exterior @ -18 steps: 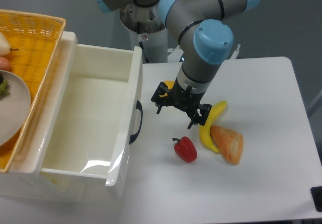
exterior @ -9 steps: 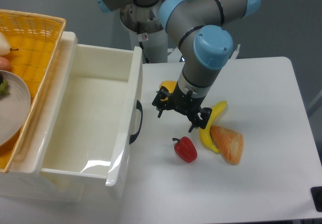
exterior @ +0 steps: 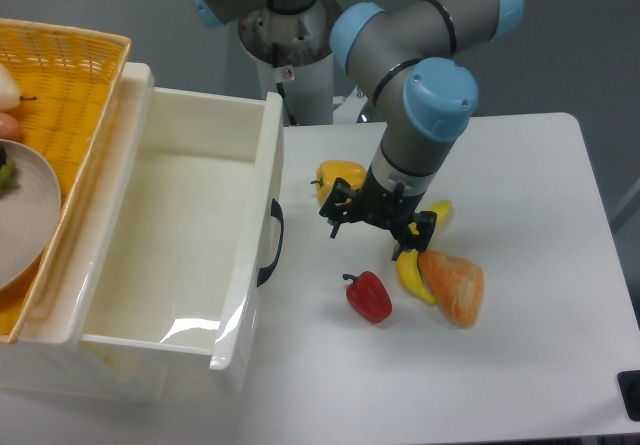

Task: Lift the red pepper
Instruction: 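Move the gripper over toward the red bell pepper, then lower the open gripper down around the red bell pepper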

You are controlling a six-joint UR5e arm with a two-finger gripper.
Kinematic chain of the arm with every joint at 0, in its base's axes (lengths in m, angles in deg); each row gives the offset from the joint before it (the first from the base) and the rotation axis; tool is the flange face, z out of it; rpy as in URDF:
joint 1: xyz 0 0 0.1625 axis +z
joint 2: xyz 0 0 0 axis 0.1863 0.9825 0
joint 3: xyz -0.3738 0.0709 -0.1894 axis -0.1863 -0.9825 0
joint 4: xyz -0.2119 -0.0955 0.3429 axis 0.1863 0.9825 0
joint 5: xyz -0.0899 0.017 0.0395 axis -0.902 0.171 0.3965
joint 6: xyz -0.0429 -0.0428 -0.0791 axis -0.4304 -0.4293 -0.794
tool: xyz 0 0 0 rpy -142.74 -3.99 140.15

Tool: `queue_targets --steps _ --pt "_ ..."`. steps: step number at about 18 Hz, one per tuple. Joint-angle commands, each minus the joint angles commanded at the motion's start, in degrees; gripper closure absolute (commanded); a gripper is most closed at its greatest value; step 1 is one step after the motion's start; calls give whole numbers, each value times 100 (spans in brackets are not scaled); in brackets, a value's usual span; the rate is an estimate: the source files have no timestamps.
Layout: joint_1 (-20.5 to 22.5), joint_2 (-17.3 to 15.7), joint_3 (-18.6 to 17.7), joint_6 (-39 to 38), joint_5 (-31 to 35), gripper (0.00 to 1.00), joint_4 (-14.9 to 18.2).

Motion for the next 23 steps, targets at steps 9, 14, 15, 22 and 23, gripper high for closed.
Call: queue_targets --steps 9,14,15,22,23 --pt "80 246 -27 -1328 0 0 -18" --pt "27 527 -27 -2381 193 0 -184" --pt "1 588 -27 -2505 237 0 -211" --pt "-105 765 35 -3400 361 0 -220" --pt "-114 765 18 -3611 369 0 -220"
